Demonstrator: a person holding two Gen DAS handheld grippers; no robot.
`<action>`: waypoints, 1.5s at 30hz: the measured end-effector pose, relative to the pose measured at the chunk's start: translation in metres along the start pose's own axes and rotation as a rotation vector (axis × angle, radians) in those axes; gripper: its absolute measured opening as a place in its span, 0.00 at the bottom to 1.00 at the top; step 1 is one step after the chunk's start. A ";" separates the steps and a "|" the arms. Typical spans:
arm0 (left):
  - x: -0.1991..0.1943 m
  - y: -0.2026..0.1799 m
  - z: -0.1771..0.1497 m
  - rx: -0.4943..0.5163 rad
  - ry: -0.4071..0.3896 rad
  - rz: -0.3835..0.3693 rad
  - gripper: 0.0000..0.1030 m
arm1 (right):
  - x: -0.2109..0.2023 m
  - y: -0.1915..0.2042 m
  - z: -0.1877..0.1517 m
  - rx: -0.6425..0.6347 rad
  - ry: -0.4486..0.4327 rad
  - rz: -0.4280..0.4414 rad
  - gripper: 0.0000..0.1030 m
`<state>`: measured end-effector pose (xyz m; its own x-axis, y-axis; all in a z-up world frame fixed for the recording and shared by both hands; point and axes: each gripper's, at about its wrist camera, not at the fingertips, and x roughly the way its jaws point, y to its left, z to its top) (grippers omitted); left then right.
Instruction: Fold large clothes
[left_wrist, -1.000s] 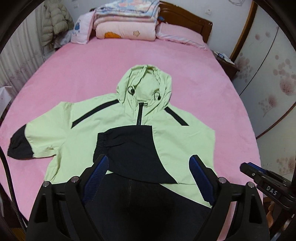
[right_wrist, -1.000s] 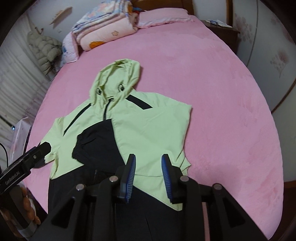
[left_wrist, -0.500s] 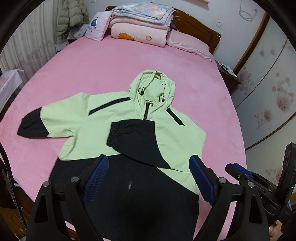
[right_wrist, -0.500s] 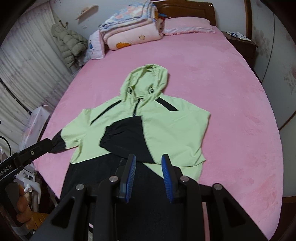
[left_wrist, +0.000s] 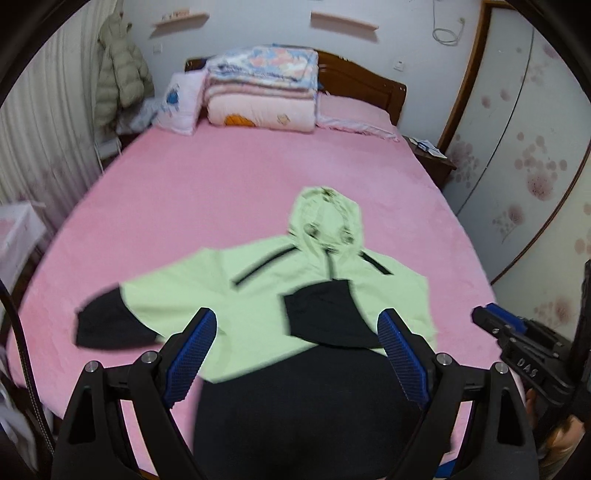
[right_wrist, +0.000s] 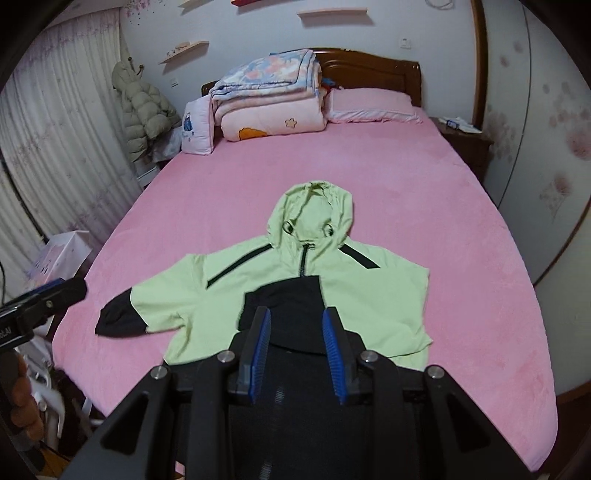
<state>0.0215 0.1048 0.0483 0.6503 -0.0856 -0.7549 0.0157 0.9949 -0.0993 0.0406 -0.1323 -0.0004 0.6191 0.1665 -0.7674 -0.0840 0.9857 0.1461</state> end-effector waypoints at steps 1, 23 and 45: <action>-0.003 0.025 0.001 0.005 -0.009 0.007 0.87 | 0.002 0.018 0.000 -0.002 -0.004 -0.012 0.29; 0.153 0.437 -0.137 -0.712 0.175 0.157 0.88 | 0.168 0.267 0.018 -0.127 0.220 0.031 0.29; 0.275 0.504 -0.182 -1.078 0.188 0.150 0.05 | 0.271 0.293 -0.007 -0.066 0.461 0.070 0.29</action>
<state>0.0701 0.5731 -0.3271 0.4627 -0.0652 -0.8841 -0.7837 0.4360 -0.4423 0.1779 0.2014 -0.1701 0.2004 0.2120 -0.9565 -0.1718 0.9688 0.1787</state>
